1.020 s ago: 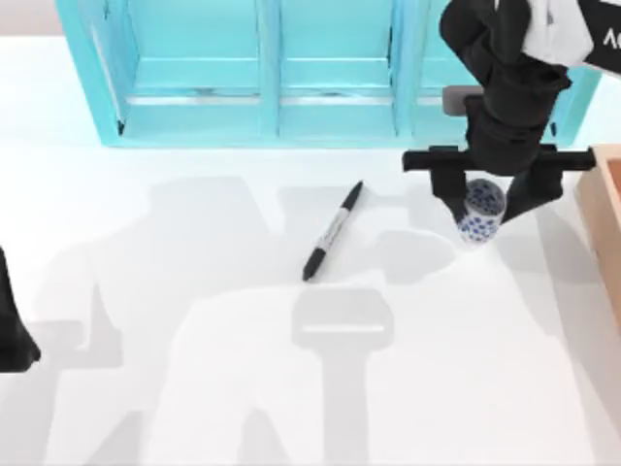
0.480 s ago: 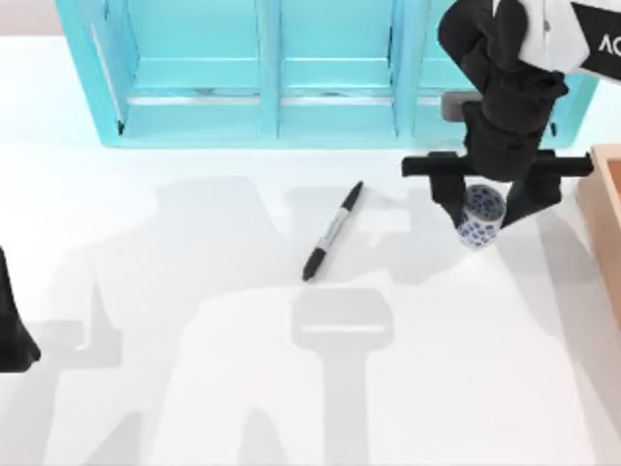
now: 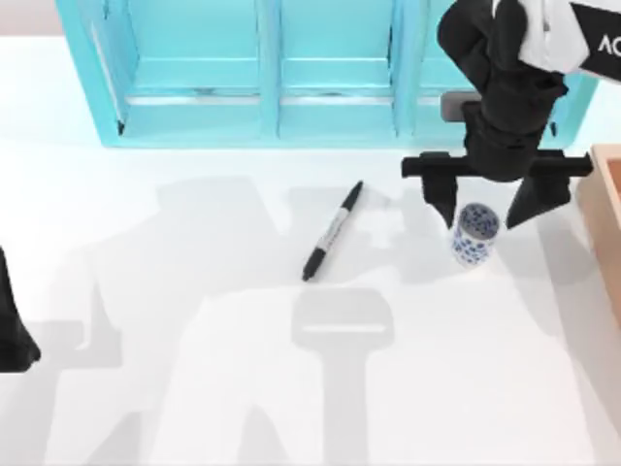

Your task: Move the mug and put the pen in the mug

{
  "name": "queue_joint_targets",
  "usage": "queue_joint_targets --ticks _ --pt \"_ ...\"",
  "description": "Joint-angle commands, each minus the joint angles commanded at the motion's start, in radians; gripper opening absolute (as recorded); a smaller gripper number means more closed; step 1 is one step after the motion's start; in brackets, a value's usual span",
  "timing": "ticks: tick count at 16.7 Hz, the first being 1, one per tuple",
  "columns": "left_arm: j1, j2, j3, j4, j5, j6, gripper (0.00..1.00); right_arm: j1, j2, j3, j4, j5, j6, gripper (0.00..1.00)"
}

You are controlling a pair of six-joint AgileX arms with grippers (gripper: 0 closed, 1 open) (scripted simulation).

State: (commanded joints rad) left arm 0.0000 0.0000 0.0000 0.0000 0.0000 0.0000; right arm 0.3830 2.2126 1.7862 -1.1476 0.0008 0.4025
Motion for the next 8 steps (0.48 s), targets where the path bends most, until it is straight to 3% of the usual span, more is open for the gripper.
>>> queue_joint_targets --ticks 2,8 --pt "0.000 0.000 0.000 0.000 0.000 0.000 1.00 0.000 0.000 0.000 0.000 0.000 0.000 1.00" --pt "0.000 0.000 0.000 0.000 0.000 0.000 1.00 0.000 0.000 0.000 0.000 0.000 0.000 1.00"
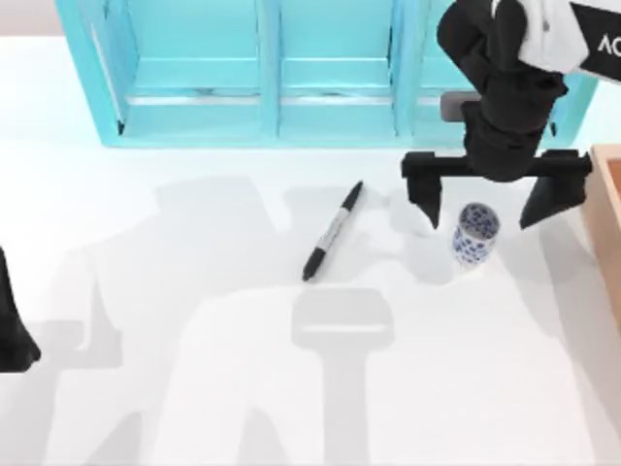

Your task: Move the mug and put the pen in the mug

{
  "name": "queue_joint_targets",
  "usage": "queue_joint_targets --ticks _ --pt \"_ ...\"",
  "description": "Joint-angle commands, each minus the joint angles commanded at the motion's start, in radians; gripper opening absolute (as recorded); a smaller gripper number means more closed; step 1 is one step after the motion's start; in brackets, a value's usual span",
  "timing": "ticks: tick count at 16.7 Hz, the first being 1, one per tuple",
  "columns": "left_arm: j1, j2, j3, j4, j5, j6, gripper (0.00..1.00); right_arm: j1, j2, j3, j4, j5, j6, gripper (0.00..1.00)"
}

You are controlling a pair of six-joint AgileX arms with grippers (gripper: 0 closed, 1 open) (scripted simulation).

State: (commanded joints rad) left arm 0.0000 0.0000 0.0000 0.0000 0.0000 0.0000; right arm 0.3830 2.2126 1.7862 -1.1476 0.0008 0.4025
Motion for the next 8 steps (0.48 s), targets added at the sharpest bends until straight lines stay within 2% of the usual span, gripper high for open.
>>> queue_joint_targets --ticks 4,8 --pt "0.000 0.000 0.000 0.000 0.000 0.000 1.00 -0.002 0.005 0.014 -0.014 0.000 0.000 1.00" --pt "0.000 0.000 0.000 0.000 0.000 0.000 1.00 -0.002 0.049 0.170 -0.157 -0.001 0.003 1.00"
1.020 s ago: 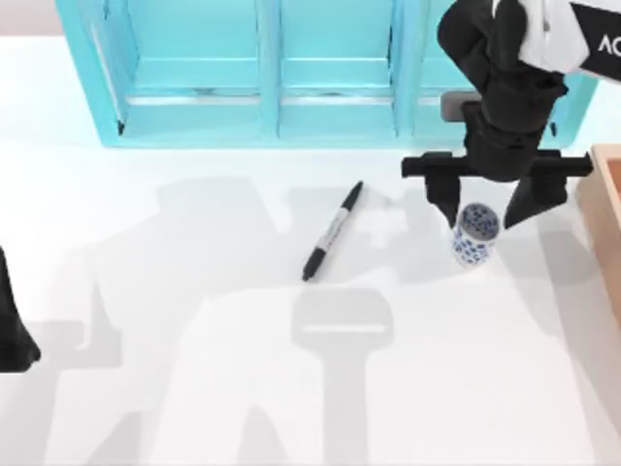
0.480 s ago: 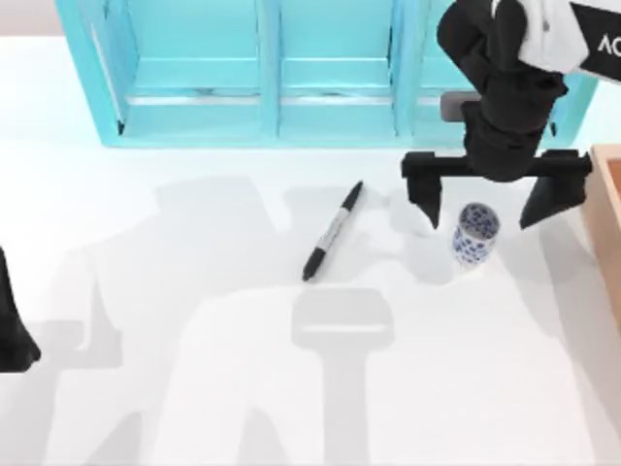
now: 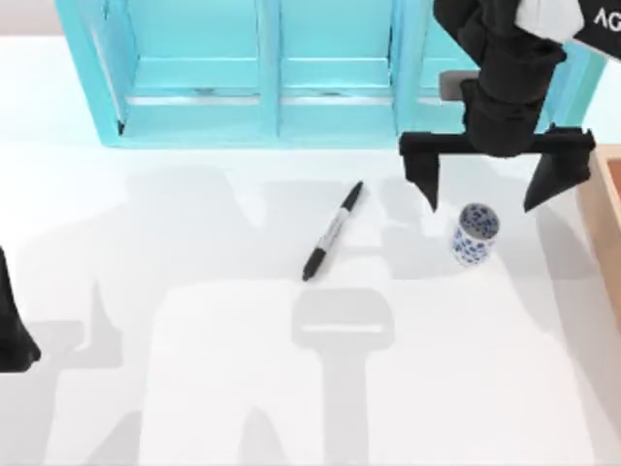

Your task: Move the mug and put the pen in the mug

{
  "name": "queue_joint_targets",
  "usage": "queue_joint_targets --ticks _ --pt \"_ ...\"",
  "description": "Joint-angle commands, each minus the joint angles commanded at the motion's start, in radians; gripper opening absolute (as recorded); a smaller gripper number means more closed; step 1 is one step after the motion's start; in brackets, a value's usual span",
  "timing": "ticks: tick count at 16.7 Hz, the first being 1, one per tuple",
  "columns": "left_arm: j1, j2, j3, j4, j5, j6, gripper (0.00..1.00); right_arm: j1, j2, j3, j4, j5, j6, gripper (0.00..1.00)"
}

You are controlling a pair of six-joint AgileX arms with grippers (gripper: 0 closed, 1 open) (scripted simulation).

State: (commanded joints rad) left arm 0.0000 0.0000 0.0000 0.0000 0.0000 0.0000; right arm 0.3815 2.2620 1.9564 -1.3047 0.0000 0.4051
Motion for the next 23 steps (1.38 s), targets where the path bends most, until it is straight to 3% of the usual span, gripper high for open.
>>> queue_joint_targets --ticks 8,15,16,19,23 --pt "0.000 0.000 0.000 0.000 0.000 0.000 1.00 -0.003 0.095 0.596 -0.450 0.003 -0.003 1.00" --pt "0.000 0.000 0.000 0.000 0.000 0.000 1.00 -0.006 0.115 0.728 -0.577 0.002 -0.006 1.00" --pt "0.000 0.000 0.000 0.000 0.000 0.000 1.00 -0.001 0.256 1.032 -0.525 -0.001 -0.006 1.00" --pt "0.000 0.000 0.000 0.000 0.000 0.000 1.00 0.006 0.245 0.996 -0.489 -0.004 0.028 1.00" --pt "0.000 0.000 0.000 0.000 0.000 0.000 1.00 0.047 0.208 0.804 -0.329 -0.024 0.179 1.00"
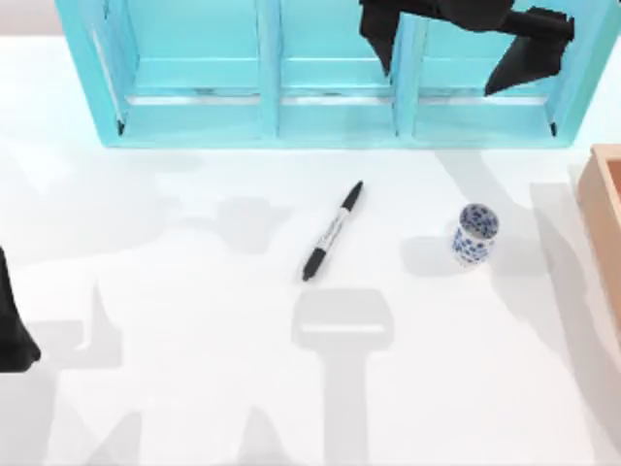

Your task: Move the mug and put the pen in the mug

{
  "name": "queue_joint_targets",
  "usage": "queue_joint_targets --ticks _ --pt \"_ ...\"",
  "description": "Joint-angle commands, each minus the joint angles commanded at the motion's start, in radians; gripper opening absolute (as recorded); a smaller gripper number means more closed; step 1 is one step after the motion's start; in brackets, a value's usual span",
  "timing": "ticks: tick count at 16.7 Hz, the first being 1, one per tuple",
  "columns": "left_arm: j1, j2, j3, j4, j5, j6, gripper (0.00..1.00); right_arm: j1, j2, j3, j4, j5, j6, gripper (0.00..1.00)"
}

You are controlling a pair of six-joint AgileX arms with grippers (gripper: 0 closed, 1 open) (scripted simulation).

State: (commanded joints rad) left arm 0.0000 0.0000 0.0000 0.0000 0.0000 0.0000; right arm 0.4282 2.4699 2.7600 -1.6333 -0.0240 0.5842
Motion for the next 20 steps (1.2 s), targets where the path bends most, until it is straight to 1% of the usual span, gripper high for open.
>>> queue_joint_targets --ticks 6,8,10,16,20 --pt "0.000 0.000 0.000 0.000 0.000 0.000 1.00 0.096 -0.064 -0.457 0.325 -0.053 0.311 1.00" --pt "0.000 0.000 0.000 0.000 0.000 0.000 1.00 0.123 -0.082 -0.561 0.416 -0.068 0.399 1.00" --pt "0.000 0.000 0.000 0.000 0.000 0.000 1.00 0.141 -0.092 -0.623 0.475 -0.077 0.457 1.00" --pt "0.000 0.000 0.000 0.000 0.000 0.000 1.00 0.143 -0.088 -0.641 0.494 -0.079 0.474 1.00" --pt "0.000 0.000 0.000 0.000 0.000 0.000 1.00 0.153 -0.038 -0.673 0.583 -0.078 0.481 1.00"
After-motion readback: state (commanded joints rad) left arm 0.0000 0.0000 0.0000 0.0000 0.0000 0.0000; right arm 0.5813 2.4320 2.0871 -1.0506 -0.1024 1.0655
